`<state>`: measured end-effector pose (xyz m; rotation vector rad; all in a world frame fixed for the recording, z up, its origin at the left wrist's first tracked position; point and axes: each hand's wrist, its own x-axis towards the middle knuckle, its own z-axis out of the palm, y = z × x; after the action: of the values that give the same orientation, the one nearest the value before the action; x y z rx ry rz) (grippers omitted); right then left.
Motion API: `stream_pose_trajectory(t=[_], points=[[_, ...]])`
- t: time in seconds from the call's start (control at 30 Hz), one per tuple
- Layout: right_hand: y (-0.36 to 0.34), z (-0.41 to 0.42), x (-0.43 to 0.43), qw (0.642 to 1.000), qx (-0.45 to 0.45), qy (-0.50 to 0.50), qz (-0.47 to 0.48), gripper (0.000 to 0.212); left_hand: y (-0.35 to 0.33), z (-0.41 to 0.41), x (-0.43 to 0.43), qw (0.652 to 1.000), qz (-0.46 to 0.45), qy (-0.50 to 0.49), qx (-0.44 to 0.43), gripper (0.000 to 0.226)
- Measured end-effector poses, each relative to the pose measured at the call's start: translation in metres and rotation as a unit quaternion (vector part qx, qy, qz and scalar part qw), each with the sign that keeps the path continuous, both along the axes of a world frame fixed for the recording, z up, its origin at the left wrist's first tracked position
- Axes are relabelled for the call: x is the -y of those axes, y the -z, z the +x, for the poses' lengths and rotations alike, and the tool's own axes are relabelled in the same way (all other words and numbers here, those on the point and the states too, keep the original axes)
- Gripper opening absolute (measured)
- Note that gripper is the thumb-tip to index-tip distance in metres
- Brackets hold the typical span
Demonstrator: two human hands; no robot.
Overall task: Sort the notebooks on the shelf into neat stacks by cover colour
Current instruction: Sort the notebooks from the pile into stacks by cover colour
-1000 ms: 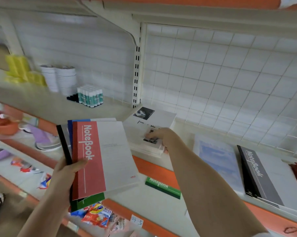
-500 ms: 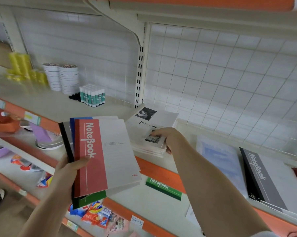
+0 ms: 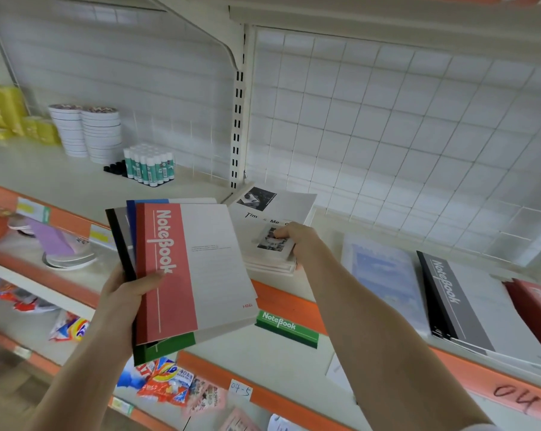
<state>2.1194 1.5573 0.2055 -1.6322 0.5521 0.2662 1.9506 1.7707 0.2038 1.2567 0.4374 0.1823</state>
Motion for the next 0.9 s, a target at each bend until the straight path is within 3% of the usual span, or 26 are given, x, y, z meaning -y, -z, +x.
stream_pose_trajectory(t=[0.57, 0.63, 0.73, 0.9], points=[[-0.007, -0.036, 0.044, 0.998, 0.013, 0.009, -0.067, 0.008, 0.000, 0.007, 0.027, 0.998, -0.010, 0.066, 0.008, 0.032], [-0.012, -0.041, 0.047, 0.992, 0.018, -0.006, -0.127, 0.008, -0.001, 0.009, 0.031, 0.997, -0.014, 0.075, 0.014, 0.032], [-0.033, -0.041, 0.061, 0.967, 0.081, -0.009, -0.240, 0.027, -0.002, 0.010, 0.041, 0.995, -0.022, 0.091, 0.017, 0.031], [-0.064, -0.074, 0.081, 0.980, 0.095, -0.041, -0.168, 0.018, -0.006, 0.017, 0.073, 0.991, -0.042, 0.126, 0.022, 0.031]])
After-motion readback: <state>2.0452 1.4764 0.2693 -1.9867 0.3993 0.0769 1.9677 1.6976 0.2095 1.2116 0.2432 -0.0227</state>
